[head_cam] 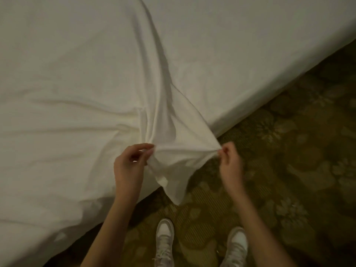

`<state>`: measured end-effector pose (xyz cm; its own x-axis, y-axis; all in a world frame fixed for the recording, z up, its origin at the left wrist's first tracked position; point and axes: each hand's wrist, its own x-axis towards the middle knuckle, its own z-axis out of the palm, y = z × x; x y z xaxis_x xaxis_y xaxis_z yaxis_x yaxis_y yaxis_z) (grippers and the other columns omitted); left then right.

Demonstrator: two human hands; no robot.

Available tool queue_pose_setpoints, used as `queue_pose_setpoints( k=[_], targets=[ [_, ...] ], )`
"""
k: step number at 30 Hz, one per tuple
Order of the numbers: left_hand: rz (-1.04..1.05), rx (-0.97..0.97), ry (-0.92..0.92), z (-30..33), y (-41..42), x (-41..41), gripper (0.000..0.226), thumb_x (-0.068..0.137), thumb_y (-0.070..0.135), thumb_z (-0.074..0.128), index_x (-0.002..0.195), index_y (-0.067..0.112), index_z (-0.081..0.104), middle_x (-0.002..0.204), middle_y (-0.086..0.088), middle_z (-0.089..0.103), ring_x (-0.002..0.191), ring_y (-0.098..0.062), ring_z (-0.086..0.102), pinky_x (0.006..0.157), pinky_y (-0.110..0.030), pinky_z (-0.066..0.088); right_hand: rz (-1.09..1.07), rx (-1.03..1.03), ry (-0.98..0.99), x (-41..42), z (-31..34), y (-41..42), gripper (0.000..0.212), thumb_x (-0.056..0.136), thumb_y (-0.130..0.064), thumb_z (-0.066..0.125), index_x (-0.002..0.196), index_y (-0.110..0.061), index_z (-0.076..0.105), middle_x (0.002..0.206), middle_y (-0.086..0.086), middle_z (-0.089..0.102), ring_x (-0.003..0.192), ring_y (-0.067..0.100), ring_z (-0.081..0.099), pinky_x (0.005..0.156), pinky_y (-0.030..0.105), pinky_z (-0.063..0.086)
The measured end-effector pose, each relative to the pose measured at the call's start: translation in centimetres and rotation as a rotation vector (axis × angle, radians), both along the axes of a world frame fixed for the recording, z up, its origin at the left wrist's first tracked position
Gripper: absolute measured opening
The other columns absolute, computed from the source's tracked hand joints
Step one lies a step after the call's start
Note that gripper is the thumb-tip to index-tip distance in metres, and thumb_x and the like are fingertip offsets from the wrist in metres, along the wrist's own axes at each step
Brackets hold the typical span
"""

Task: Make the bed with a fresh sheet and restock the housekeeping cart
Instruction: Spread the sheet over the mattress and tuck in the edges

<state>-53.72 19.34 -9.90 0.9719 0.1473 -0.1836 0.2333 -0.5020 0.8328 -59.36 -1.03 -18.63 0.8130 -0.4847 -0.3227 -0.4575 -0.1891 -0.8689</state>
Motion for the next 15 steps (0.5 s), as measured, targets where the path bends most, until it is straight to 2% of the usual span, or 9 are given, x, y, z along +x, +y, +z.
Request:
queue_pose_setpoints(
  k=[2, 3, 4, 6, 8, 10, 13, 14, 15],
  targets=[
    [0.132, -0.017, -0.060, 0.8, -1.1, -0.7, 0.019, 0.086, 0.008, 0.065, 0.090, 0.026, 0.070, 0.077, -0.002, 0.068, 0.068, -0.007, 0.062, 0.068, -0.020, 0.051, -0.033, 0.001, -0.022, -1.4, 1.9, -3.6, 0.011, 0.099, -0.011, 0.042, 0.088, -0.013, 0.045, 0.076, -0.001, 0.049, 0.065, 0.010, 0.045, 0.054, 0.019, 0.036],
    [0.121, 0.011, -0.067, 0.9, -2.1, -0.9, 0.024, 0.086, 0.005, 0.064, 0.094, 0.027, 0.068, 0.080, -0.002, 0.066, 0.070, -0.006, 0.061, 0.068, -0.016, 0.049, -0.023, 0.010, -0.041, -1.5, 2.9, -4.9, 0.012, 0.099, -0.012, 0.043, 0.087, -0.013, 0.045, 0.076, -0.001, 0.048, 0.066, 0.010, 0.044, 0.057, 0.022, 0.036],
    [0.045, 0.050, -0.047, 0.8, -3.5, -1.3, 0.029, 0.085, 0.003, 0.064, 0.099, 0.029, 0.066, 0.084, -0.001, 0.062, 0.075, -0.008, 0.060, 0.069, -0.015, 0.048, 0.005, 0.023, -0.049, -1.4, 3.9, -5.8, 0.012, 0.099, -0.012, 0.043, 0.087, -0.012, 0.045, 0.076, -0.001, 0.047, 0.066, 0.009, 0.043, 0.058, 0.024, 0.036],
    [-0.193, 0.102, 0.066, 0.3, -6.7, -2.3, 0.039, 0.084, 0.002, 0.064, 0.108, 0.032, 0.060, 0.094, 0.002, 0.052, 0.085, -0.015, 0.058, 0.076, -0.022, 0.050, 0.080, 0.055, -0.029, -1.0, 5.5, -6.6, 0.013, 0.099, -0.012, 0.044, 0.085, -0.015, 0.044, 0.075, -0.002, 0.046, 0.065, 0.005, 0.043, 0.059, 0.022, 0.036],
    [-0.361, 0.124, 0.198, 0.0, -10.2, -3.8, 0.043, 0.085, 0.011, 0.066, 0.120, 0.034, 0.054, 0.106, 0.004, 0.049, 0.099, -0.017, 0.055, 0.088, -0.032, 0.048, 0.117, 0.094, 0.011, -1.0, 6.9, -7.2, 0.012, 0.099, -0.017, 0.045, 0.087, -0.018, 0.044, 0.078, -0.001, 0.049, 0.066, 0.007, 0.046, 0.058, 0.021, 0.038],
    [-0.414, 0.131, 0.239, 0.4, -13.2, -5.2, 0.056, 0.085, 0.024, 0.069, 0.134, 0.033, 0.045, 0.113, 0.007, 0.048, 0.108, -0.013, 0.051, 0.093, -0.031, 0.045, 0.125, 0.169, 0.042, -1.6, 8.1, -8.1, 0.006, 0.096, -0.024, 0.050, 0.092, -0.021, 0.049, 0.083, 0.000, 0.057, 0.071, 0.013, 0.054, 0.060, 0.027, 0.044],
    [-0.446, 0.124, 0.172, 1.7, -16.4, -6.1, 0.071, 0.090, 0.027, 0.062, 0.147, 0.041, 0.022, 0.109, 0.006, 0.050, 0.096, -0.010, 0.055, 0.082, -0.028, 0.049, 0.246, 0.212, 0.167, -2.6, 9.6, -9.7, 0.010, 0.087, -0.031, 0.063, 0.088, -0.021, 0.061, 0.082, 0.002, 0.067, 0.073, 0.018, 0.065, 0.064, 0.033, 0.051],
    [-0.477, 0.176, 0.154, 2.0, -17.0, -5.8, 0.067, 0.093, 0.026, 0.056, 0.146, 0.044, 0.020, 0.105, 0.005, 0.051, 0.092, -0.012, 0.056, 0.079, -0.028, 0.049, 0.289, 0.230, 0.213, -2.8, 9.9, -10.3, 0.009, 0.085, -0.029, 0.067, 0.082, -0.021, 0.064, 0.078, 0.002, 0.069, 0.072, 0.017, 0.066, 0.065, 0.033, 0.051],
    [-0.522, 0.261, 0.153, 2.2, -17.3, -5.0, 0.058, 0.096, 0.027, 0.051, 0.144, 0.044, 0.026, 0.104, 0.004, 0.051, 0.092, -0.014, 0.057, 0.080, -0.029, 0.048, 0.315, 0.243, 0.241, -3.0, 10.0, -10.8, 0.010, 0.084, -0.026, 0.068, 0.078, -0.018, 0.067, 0.076, 0.004, 0.069, 0.072, 0.018, 0.066, 0.065, 0.032, 0.051]
  ],
)
